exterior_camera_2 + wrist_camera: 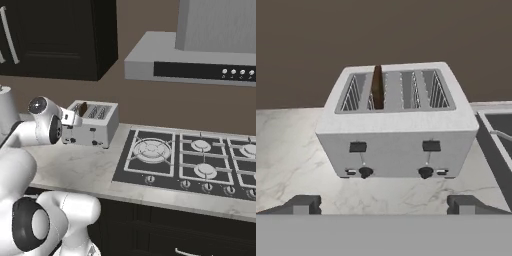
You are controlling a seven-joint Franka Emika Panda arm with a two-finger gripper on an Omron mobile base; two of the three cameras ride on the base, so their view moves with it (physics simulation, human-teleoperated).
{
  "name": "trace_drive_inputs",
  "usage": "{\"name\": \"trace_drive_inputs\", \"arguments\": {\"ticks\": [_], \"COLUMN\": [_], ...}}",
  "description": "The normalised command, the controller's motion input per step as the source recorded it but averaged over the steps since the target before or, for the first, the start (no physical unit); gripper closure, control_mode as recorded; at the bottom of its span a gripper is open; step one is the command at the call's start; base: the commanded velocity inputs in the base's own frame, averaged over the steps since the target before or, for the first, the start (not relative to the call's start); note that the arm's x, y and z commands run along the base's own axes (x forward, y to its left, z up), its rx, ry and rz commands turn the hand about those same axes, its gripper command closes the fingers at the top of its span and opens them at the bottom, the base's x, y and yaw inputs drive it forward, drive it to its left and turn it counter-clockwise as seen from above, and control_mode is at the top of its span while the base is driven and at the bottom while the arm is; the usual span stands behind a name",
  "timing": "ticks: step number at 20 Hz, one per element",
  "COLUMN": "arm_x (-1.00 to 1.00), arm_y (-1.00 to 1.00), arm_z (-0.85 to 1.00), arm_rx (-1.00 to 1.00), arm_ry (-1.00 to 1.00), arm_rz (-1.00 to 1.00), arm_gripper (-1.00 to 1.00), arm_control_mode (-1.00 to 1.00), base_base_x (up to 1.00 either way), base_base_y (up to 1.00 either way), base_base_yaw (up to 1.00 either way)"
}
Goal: Start the toaster. Once the lever pops up, take the bread to the plate on the dining counter.
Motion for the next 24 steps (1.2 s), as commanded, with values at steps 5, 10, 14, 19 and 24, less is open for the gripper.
{"name": "trace_drive_inputs", "arguments": {"ticks": [5, 10, 14, 19, 24], "arm_x": [0.08, 0.09, 0.17, 0.17, 0.18], "arm_y": [0.11, 0.07, 0.01, 0.0, 0.0], "arm_z": [-0.2, -0.21, -0.15, -0.13, -0.07], "arm_rx": [0.0, 0.0, 0.0, 0.0, 0.0], "arm_ry": [0.0, 0.0, 0.0, 0.0, 0.0], "arm_rz": [0.0, 0.0, 0.0, 0.01, 0.01], "arm_gripper": [-1.0, -1.0, -1.0, -1.0, -1.0], "arm_control_mode": [-1.0, -1.0, -1.0, -1.0, -1.0], "base_base_x": [0.0, 0.0, 0.0, 0.0, 0.0], "base_base_y": [0.0, 0.0, 0.0, 0.0, 0.0], "base_base_yaw": [0.0, 0.0, 0.0, 0.0, 0.0]}}
